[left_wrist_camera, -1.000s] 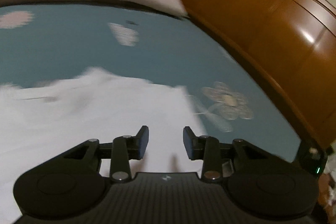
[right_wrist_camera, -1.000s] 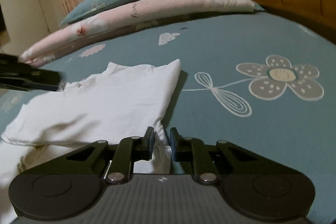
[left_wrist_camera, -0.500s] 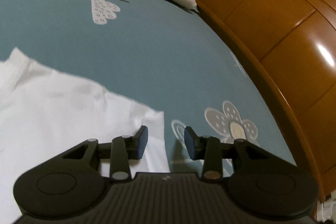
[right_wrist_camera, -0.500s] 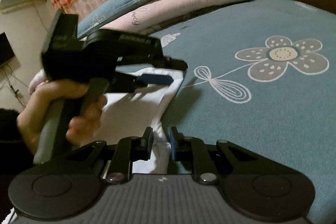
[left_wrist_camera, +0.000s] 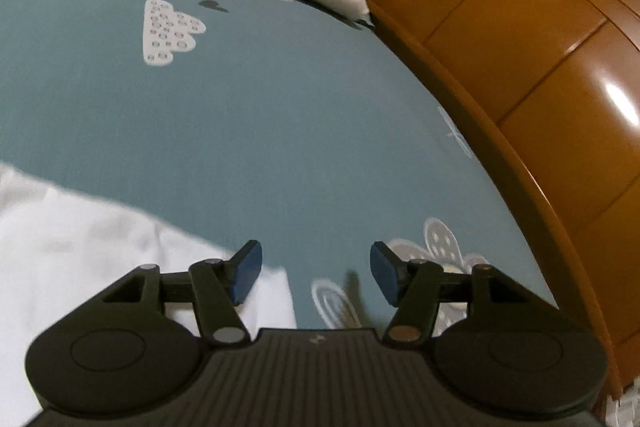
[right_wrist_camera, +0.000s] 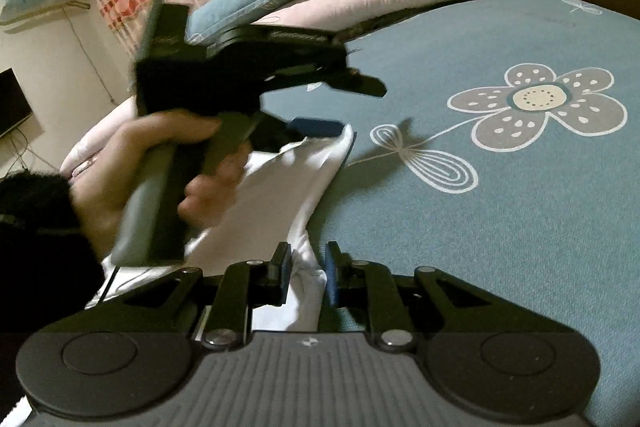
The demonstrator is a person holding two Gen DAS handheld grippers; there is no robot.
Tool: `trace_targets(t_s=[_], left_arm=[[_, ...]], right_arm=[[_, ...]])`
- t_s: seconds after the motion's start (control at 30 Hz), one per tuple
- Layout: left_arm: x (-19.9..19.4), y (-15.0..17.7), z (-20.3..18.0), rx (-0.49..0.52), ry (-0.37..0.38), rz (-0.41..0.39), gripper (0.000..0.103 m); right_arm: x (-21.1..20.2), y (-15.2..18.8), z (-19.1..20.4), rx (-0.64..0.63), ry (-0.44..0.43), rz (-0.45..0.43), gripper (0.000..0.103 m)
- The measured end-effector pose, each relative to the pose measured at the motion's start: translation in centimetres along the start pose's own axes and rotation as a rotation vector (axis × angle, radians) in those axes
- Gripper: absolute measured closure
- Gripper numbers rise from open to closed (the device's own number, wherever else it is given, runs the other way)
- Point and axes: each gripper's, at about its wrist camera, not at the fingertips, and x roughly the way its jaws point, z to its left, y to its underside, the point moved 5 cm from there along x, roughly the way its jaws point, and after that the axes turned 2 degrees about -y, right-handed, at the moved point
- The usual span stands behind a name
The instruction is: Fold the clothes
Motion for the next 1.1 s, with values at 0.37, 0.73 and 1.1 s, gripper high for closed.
trace_targets(t_s=[0.37,0.73,1.1], left_arm=[[-7.0,5.9,1.1,0.006,0.135,0.139,0.032],[-5.9,5.6,-0.5,0.004,0.217,0.118,0.018],[-6.3,2.5,4.7,0.017,-0.014,0.001,0.018]], right_arm=[[0.1,0.0,-0.1,0.006,-0.003,-0.001,0.081],[0.3,-0.1,-0.4,0.017,-0.015,-0.003,0.078],[0.3,0.0,-0.1,0.005,-0.014,-0.003,0.075]])
